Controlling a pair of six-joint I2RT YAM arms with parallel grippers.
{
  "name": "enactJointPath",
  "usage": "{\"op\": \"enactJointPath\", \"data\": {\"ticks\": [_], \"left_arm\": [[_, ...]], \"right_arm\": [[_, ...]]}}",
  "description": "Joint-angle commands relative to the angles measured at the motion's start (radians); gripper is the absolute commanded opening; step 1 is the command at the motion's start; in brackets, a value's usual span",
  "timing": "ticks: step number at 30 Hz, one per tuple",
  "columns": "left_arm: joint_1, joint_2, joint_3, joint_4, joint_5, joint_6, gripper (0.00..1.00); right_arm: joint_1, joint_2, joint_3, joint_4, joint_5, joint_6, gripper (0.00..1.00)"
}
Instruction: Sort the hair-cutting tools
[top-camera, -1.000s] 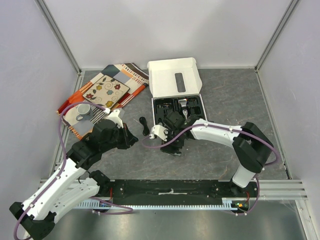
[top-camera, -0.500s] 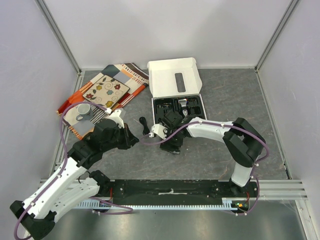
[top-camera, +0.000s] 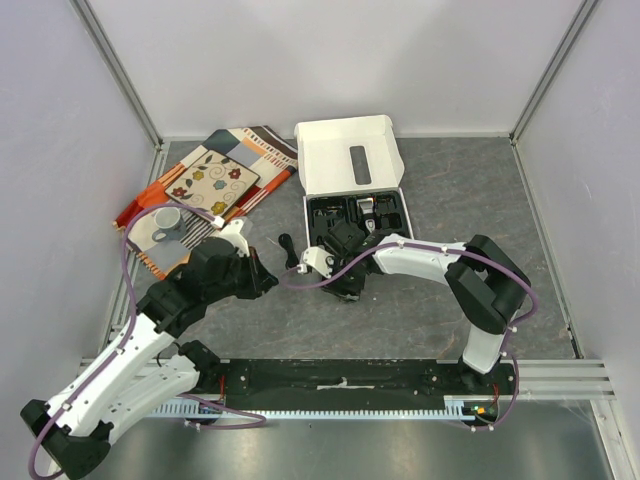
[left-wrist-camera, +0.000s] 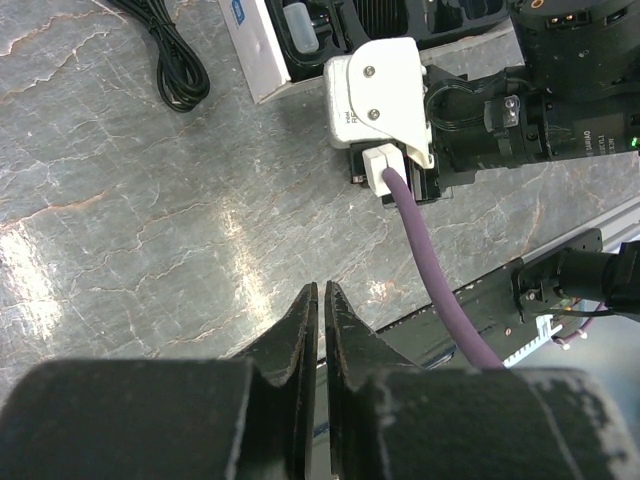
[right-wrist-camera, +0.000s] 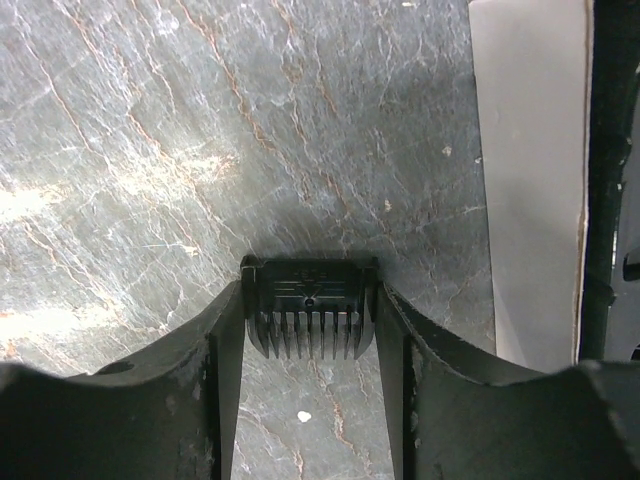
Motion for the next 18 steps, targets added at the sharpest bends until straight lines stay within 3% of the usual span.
{"op": "enactJointPath", "data": {"ticks": [1, 7, 18], "left_arm": [[0.001, -0.018, -0.003, 0.021, 0.011, 0.032, 0.11], [0.001, -0.026, 0.000, 0.018, 0.015, 0.031, 0.11], [0.001, 0.043, -0.084, 0.123, 0.086, 0.011, 0.11]], "right_arm": [[0.001, 0.033, -0.011, -0.034, -0.043, 0.016, 0.47], [0.004, 0.012, -0.022, -0.049, -0.048, 0.034, 0.36], [0.002, -0.255, 0.009, -0.104, -0.017, 0.097, 0.36]]}}
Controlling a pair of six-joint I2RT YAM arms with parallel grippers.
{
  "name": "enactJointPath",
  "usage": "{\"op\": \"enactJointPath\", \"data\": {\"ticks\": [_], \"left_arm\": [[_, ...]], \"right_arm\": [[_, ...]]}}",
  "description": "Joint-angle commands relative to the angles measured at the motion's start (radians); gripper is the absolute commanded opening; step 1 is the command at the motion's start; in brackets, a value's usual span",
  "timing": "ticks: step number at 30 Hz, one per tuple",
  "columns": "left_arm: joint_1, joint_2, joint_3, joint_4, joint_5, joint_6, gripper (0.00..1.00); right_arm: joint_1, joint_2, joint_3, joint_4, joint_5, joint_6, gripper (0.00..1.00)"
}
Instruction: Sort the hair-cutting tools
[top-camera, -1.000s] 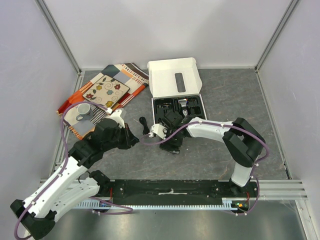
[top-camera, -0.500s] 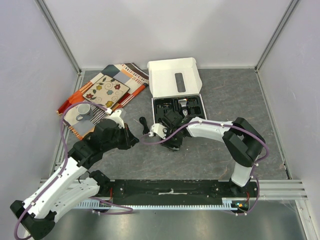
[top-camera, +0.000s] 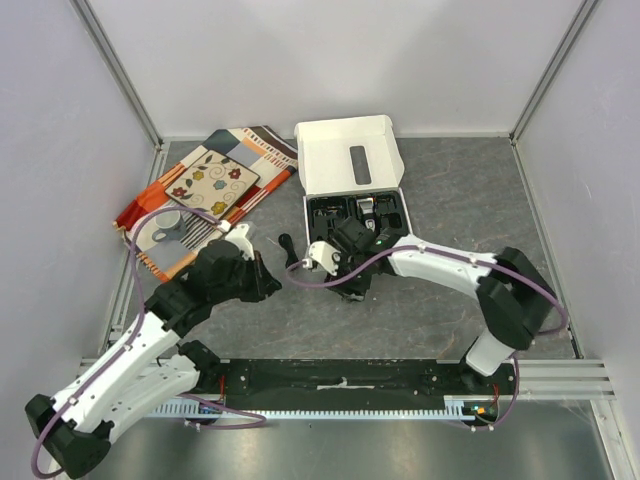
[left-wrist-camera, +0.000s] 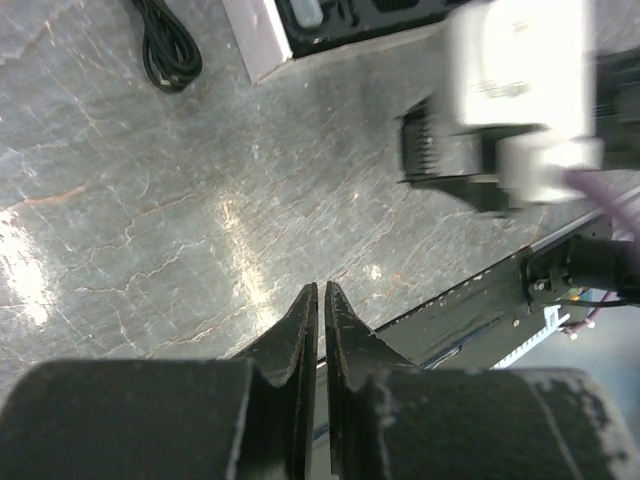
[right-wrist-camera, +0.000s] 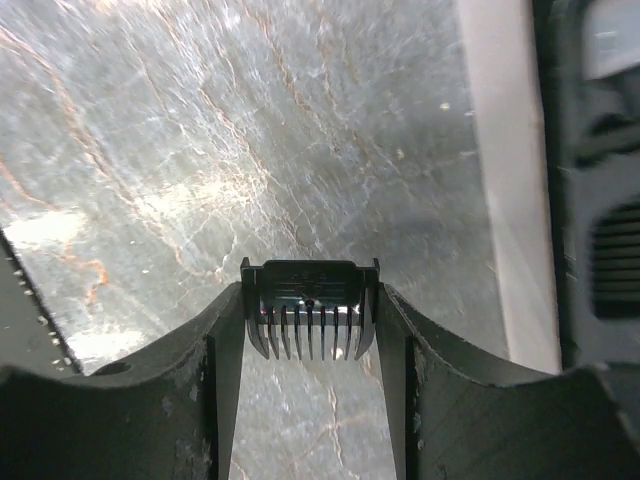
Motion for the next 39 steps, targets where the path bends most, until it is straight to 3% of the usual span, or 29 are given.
{"op": "enactJointPath", "data": {"ticks": [1, 10, 18, 29, 39], "left_arm": [[0.001, 0.048, -0.050, 0.112, 0.072, 0.005, 0.11], [0.001, 0.278, -0.150, 0.444, 0.209, -0.032, 0.12], [0.000, 0.492, -0.176, 0.714, 0.266, -0.072, 0.13], [0.000, 0.774, -0.127, 0.892, 0.135, -0.115, 0.12], [0.008, 0.884, -0.012, 0.864, -0.033, -0.104, 0.13]], "right_arm": [[0.002, -0.172, 0.028, -0.040, 0.019, 0.054, 0.37], [-0.010, -0.302, 0.086, -0.101, 0.320, 0.172, 0.40], [-0.047, -0.305, 0.086, -0.090, 0.403, 0.200, 0.40], [-0.058, -0.290, 0.045, -0.015, 0.433, 0.241, 0.40], [-0.079, -0.273, 0.033, -0.001, 0.450, 0.234, 0.40]]}}
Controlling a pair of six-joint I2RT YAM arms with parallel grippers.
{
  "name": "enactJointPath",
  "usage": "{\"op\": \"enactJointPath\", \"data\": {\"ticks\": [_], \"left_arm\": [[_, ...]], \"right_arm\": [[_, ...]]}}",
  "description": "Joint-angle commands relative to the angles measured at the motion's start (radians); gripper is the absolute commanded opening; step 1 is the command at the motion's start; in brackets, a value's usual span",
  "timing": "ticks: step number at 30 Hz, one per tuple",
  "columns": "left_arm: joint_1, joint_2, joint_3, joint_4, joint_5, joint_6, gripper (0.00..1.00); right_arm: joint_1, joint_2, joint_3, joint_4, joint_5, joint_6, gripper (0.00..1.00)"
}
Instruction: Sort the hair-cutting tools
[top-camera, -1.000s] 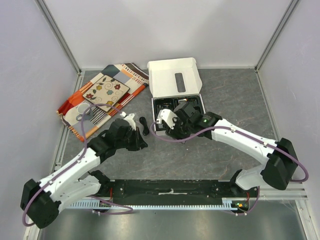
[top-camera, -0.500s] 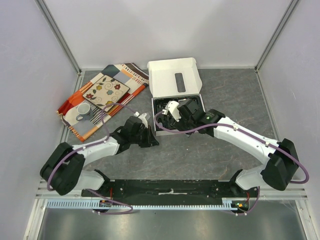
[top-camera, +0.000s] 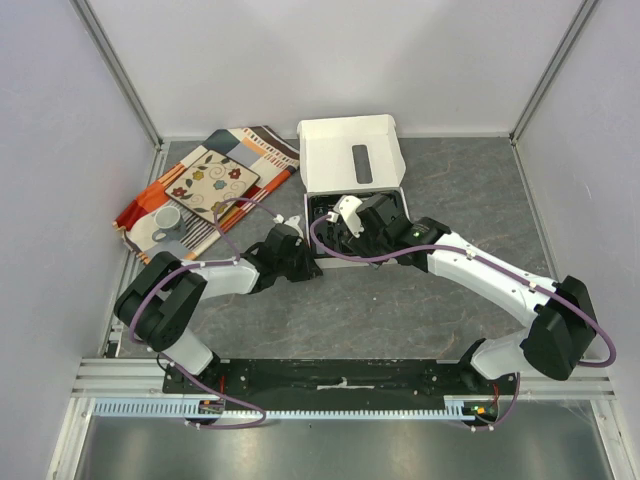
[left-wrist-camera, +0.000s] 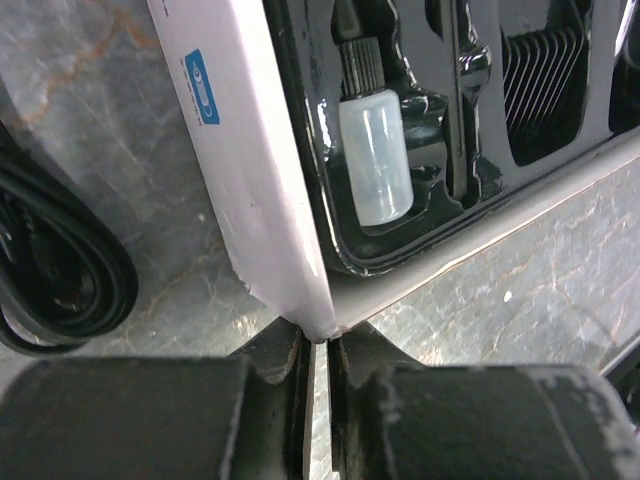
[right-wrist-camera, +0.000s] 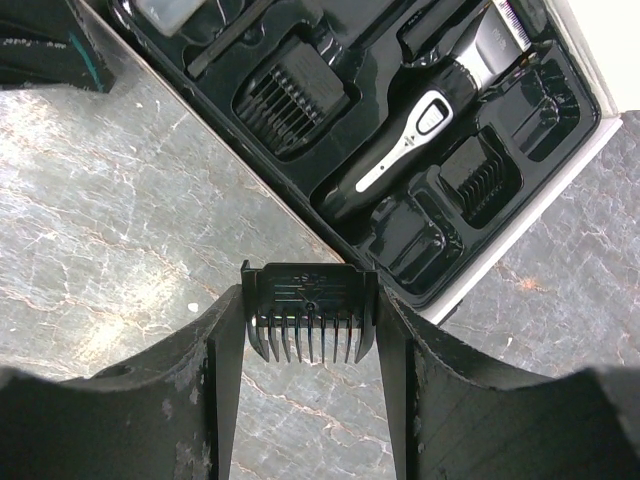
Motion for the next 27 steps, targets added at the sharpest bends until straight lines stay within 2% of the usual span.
{"op": "enactJointPath", "data": {"ticks": [1, 8, 13, 27], "left_arm": [[0.011, 0.019, 0.071, 0.027, -0.119, -0.015, 0.13], [0.061, 0.028, 0.122, 0.000, -0.152, 0.002, 0.13], [0.136, 0.048, 0.165, -0.015, -0.150, -0.003, 0.14], [0.239, 0.227, 0.456, -0.078, -0.132, 0.040, 0.14]], "right_arm": [[-0.012, 0.012, -0.016, 0.034, 0.020, 0.011, 0.40], [-0.013, 0.018, -0.031, 0.061, 0.049, 0.028, 0.40], [-0.018, 0.041, -0.027, 0.065, 0.079, 0.021, 0.40], [-0.030, 0.128, 0.068, 0.062, 0.082, -0.049, 0.42]]}}
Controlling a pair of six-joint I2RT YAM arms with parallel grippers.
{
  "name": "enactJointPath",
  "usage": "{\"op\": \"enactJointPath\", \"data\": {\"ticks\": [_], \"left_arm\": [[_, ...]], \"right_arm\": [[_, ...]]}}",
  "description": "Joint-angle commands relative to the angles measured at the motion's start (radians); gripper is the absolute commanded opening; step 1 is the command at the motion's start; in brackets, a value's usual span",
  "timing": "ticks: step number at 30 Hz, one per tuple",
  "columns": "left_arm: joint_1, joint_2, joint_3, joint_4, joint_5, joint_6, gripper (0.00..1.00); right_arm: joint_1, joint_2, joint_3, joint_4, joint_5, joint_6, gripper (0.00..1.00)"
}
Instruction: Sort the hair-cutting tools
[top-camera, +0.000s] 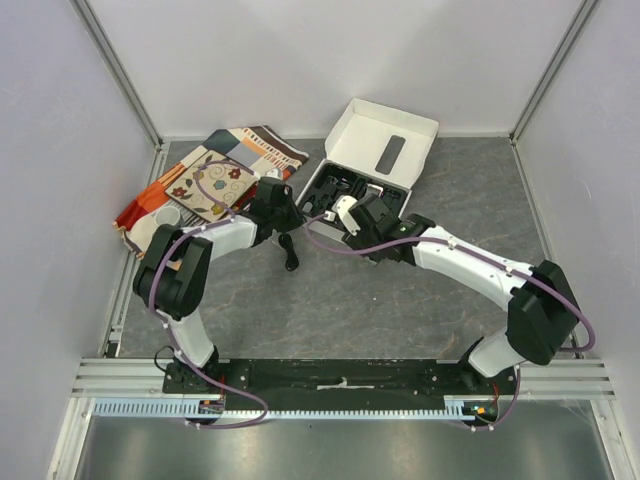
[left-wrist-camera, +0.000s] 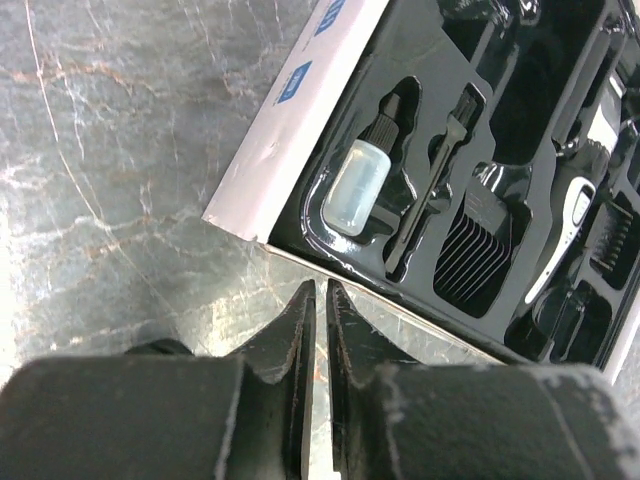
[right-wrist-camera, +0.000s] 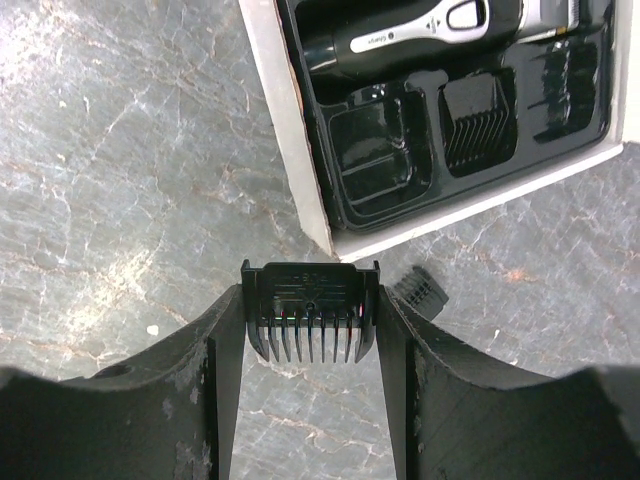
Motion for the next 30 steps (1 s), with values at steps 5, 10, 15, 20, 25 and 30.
{"op": "enactJointPath", "data": {"ticks": [5, 10, 15, 20, 25, 30], "left_arm": [[0.032, -0.055, 0.062, 0.017, 0.036, 0.029, 0.14], [0.027, -0.240, -0.068, -0.046, 0.140, -0.025, 0.14], [-0.007, -0.467, -0.223, -0.128, 0.177, -0.052, 0.14], [-0.050, -0.616, -0.248, -0.282, 0.185, -0.035, 0.14], [-0.053, -0.744, -0.222, -0.403, 0.185, 0.006, 0.15], [-0.053, -0.828, -0.226, -0.481, 0.188, 0.024, 0.16]], "right_arm": [[-0.029, 0.095, 0.129, 0.008, -0.018, -0.130, 0.44], [-0.115, 0.168, 0.225, -0.016, -0.098, -0.199, 0.43], [-0.181, 0.257, 0.324, -0.050, -0.234, -0.262, 0.43], [-0.213, 0.323, 0.399, -0.114, -0.352, -0.334, 0.44], [-0.222, 0.369, 0.434, -0.185, -0.382, -0.391, 0.45], [-0.229, 0.386, 0.436, -0.199, -0.398, -0.399, 0.45]]}}
